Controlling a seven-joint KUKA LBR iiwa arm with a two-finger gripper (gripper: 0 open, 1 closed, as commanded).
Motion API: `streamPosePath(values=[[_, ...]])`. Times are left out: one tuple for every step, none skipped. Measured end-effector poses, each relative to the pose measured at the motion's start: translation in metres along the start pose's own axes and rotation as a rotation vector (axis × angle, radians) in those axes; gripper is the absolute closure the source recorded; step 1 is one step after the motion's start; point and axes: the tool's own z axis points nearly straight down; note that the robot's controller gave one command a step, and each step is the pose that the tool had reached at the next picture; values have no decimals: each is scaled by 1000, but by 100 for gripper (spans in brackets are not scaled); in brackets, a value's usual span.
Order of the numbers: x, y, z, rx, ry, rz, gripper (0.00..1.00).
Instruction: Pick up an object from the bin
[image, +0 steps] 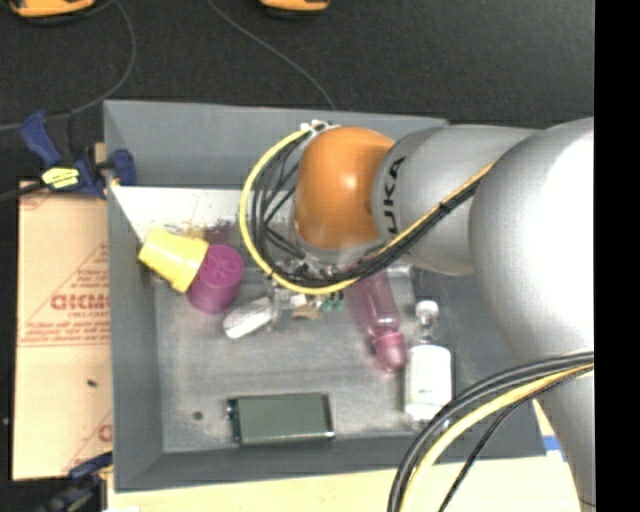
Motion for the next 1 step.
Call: streamPosePath(values=[[-2, 0, -17, 0, -5, 0, 100]])
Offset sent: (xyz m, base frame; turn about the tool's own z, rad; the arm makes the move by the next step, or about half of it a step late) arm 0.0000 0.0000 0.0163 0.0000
